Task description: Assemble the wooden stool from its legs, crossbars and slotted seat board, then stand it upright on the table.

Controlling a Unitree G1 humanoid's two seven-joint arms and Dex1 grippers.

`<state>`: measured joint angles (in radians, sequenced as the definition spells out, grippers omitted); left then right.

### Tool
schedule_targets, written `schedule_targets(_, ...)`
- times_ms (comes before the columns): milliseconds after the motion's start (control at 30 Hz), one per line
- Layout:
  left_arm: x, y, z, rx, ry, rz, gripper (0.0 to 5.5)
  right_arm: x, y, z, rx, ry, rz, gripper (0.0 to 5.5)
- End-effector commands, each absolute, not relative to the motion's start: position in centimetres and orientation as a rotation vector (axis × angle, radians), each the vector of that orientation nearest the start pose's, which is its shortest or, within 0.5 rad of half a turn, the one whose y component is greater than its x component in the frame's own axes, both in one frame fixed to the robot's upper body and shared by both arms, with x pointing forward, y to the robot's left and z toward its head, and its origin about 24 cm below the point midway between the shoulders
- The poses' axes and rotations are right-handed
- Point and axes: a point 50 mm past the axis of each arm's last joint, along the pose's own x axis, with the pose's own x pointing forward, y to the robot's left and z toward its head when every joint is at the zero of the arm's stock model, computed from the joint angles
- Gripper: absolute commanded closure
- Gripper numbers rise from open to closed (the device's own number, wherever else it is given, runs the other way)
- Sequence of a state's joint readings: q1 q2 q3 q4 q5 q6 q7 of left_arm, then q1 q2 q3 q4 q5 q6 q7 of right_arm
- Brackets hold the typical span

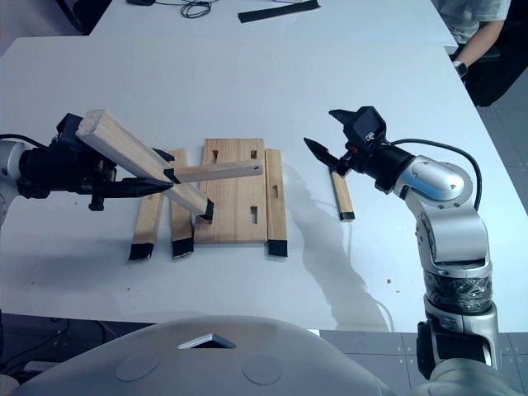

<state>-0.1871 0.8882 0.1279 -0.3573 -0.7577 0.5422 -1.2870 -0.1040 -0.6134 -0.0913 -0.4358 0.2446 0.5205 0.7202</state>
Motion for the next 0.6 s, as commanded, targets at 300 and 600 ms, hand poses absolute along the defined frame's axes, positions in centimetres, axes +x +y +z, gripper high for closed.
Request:
schedule_targets(300,22.2,20.8,16.6,0.22,0.184,-1.431,3.46,24.2,-19.5,14.1,-0.371,0.107,0.747,2.0)
schedule_targets(600,22.2,20.4,15.5,0.215,0.213,-1.437,3.46,24.1,-19.4,13.9,-0.358,0.109,0.749,2.0)
